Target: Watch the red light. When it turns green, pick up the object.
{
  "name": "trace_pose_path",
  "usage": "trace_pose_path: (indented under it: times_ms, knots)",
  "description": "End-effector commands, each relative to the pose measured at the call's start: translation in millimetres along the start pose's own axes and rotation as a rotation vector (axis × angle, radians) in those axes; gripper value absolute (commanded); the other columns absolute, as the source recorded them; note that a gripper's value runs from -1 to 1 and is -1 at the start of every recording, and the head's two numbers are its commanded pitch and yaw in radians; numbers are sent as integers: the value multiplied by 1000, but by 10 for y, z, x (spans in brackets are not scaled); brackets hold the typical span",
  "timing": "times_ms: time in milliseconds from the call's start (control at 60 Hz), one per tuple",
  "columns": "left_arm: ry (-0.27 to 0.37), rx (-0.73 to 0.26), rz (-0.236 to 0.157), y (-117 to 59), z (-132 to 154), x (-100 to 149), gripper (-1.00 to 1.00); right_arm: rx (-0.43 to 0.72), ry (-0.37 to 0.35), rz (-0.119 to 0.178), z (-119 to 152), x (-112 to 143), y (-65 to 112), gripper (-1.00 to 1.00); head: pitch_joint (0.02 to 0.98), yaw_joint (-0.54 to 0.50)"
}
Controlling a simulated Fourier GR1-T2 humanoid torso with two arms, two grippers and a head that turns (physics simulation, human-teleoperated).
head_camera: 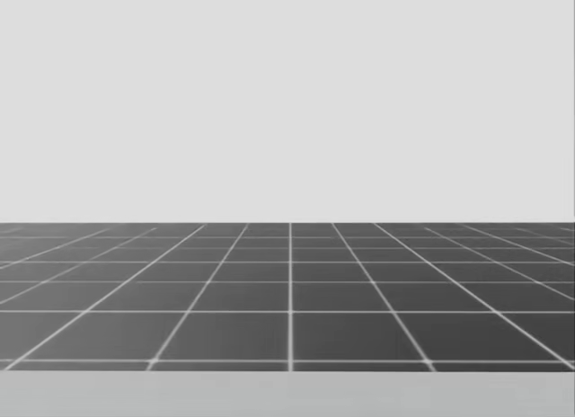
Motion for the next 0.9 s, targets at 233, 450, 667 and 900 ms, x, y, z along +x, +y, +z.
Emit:
trace_pose_path:
  times_ms: [233, 450, 667, 900]
  knots:
    - [4, 2, 0, 28, -7, -27, -1000, 24, 19, 44, 2, -64, 3, -1000, 147, 6]
    - [-4, 4, -2, 39, -5, -25, -1000, 4, 9, 52, -11, -69, -7, -1000, 292, 3]
    - [-6, -2, -9, 40, -8, -28, -1000, 14, 7, 55, -11, -68, -2, -1000, 419, 5]
    - [-5, -9, -16, 36, -10, -34, -1000, 16, 10, 53, -9, -67, 1, -1000, 533, -51]
